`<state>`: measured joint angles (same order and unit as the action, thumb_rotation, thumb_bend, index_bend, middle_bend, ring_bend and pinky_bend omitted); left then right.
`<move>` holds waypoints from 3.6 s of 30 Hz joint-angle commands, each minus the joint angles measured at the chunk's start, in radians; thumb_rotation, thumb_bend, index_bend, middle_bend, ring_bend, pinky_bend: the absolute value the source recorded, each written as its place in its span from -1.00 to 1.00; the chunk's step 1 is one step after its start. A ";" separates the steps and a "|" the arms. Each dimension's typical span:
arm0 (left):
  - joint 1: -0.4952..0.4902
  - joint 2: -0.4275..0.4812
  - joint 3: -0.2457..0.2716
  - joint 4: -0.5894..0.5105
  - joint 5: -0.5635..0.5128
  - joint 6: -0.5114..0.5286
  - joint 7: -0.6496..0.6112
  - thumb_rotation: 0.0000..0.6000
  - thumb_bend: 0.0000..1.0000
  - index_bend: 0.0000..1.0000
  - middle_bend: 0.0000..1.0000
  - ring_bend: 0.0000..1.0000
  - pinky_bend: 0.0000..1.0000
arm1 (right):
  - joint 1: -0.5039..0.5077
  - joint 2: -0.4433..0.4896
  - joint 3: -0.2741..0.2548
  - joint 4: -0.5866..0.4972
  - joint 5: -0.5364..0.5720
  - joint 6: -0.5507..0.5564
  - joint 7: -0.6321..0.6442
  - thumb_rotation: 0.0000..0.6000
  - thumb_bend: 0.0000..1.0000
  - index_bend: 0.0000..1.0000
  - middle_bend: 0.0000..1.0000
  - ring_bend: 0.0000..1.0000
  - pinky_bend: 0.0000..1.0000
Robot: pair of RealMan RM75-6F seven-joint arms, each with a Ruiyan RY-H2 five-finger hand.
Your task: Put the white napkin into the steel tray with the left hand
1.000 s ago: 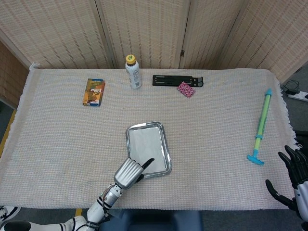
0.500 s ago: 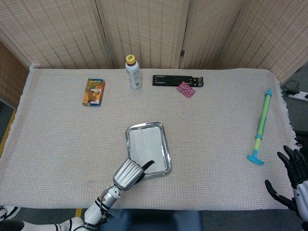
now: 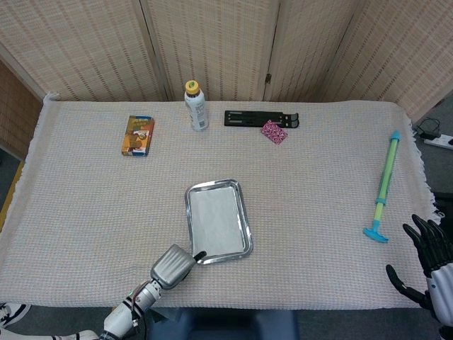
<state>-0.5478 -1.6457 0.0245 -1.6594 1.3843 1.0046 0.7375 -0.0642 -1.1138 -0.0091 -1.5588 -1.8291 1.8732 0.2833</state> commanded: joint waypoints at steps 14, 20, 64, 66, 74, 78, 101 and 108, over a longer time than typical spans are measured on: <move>-0.004 -0.014 0.004 0.060 0.006 0.021 -0.038 1.00 0.81 -0.44 1.00 1.00 1.00 | 0.006 -0.006 0.004 -0.002 0.008 -0.015 -0.013 1.00 -0.18 -1.00 -1.00 -1.00 -1.00; -0.011 -0.024 0.004 0.082 0.014 0.019 -0.057 1.00 0.81 -0.44 1.00 1.00 1.00 | 0.009 -0.009 0.006 -0.003 0.011 -0.019 -0.019 1.00 -0.18 -1.00 -1.00 -1.00 -1.00; -0.027 -0.085 0.010 0.134 0.032 0.032 -0.066 1.00 0.81 -0.43 1.00 1.00 1.00 | 0.004 0.004 0.005 -0.010 0.004 -0.002 0.001 1.00 -0.18 -1.00 -1.00 -1.00 -1.00; -0.025 -0.077 0.012 0.124 0.039 0.041 -0.064 1.00 0.81 -0.43 1.00 1.00 1.00 | 0.004 0.003 0.004 -0.009 0.002 -0.003 -0.002 1.00 -0.18 -1.00 -1.00 -1.00 -1.00; -0.001 -0.017 0.019 0.051 0.096 0.119 -0.056 1.00 0.81 -0.44 1.00 1.00 1.00 | 0.007 -0.001 0.003 -0.009 0.001 -0.012 -0.011 1.00 -0.18 -1.00 -1.00 -1.00 -1.00; 0.046 0.054 0.037 0.009 0.170 0.232 -0.114 1.00 0.68 -0.48 1.00 0.83 1.00 | 0.008 -0.002 0.000 -0.008 -0.004 -0.014 -0.015 1.00 -0.18 -1.00 -1.00 -1.00 -1.00; 0.460 0.402 0.066 0.087 0.140 0.751 -0.673 1.00 -0.59 -0.97 -1.00 -1.00 -0.97 | 0.068 -0.103 0.009 0.012 0.045 -0.181 -0.196 1.00 -0.18 -1.00 -1.00 -1.00 -1.00; 0.469 0.405 0.065 0.057 0.147 0.695 -0.616 1.00 -0.59 -0.97 -1.00 -1.00 -0.96 | 0.084 -0.114 0.002 0.021 0.052 -0.213 -0.199 1.00 -0.18 -1.00 -1.00 -1.00 -1.00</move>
